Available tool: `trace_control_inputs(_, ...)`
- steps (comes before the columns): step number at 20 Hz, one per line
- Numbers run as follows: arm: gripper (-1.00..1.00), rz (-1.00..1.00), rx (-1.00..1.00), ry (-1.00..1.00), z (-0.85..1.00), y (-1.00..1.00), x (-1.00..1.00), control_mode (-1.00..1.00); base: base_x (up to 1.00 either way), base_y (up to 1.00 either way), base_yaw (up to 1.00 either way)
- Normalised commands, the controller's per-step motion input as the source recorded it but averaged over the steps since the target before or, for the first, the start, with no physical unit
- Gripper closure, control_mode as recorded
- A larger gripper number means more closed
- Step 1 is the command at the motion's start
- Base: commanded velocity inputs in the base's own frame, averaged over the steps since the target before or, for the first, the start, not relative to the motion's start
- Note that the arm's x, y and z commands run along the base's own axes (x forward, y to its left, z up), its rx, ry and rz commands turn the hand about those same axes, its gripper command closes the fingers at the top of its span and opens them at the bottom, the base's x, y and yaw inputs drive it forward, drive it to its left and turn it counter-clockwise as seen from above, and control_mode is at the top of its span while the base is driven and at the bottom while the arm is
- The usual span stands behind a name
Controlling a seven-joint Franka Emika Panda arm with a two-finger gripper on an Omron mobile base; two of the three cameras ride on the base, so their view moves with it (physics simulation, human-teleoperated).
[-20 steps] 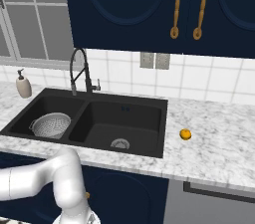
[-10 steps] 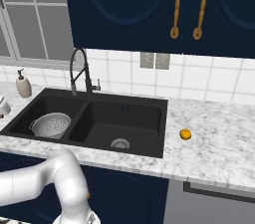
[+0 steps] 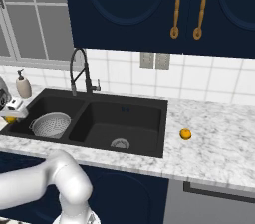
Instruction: Put the colander in the sink, put the tangerine, mango in the colander, and turn on the sink faucet and pour water over the colander.
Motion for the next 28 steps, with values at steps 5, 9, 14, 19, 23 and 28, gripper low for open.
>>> trace_control_inputs(5,1.0,-0.15,0.0,0.0,0.0,-0.59,0.24,-1.0,0.0,0.0,0.0)
trace_control_inputs(9,1.0,-0.18,0.0,0.0,0.0,-0.31,0.49,-1.0,0.0,0.0,0.0)
trace_control_inputs(14,1.0,-0.18,-0.02,0.0,-0.05,-0.11,0.63,-1.0,0.0,0.0,0.0)
trace_control_inputs(19,1.0,-0.18,-0.09,0.0,-0.35,0.0,0.45,-1.0,0.0,0.0,0.0)
trace_control_inputs(23,1.0,-0.19,-0.07,0.03,-0.31,0.06,0.37,-1.0,0.0,0.0,0.0)
trace_control_inputs(28,1.0,-0.14,-0.01,0.1,-0.06,-0.01,0.33,-1.0,0.0,0.0,0.0)
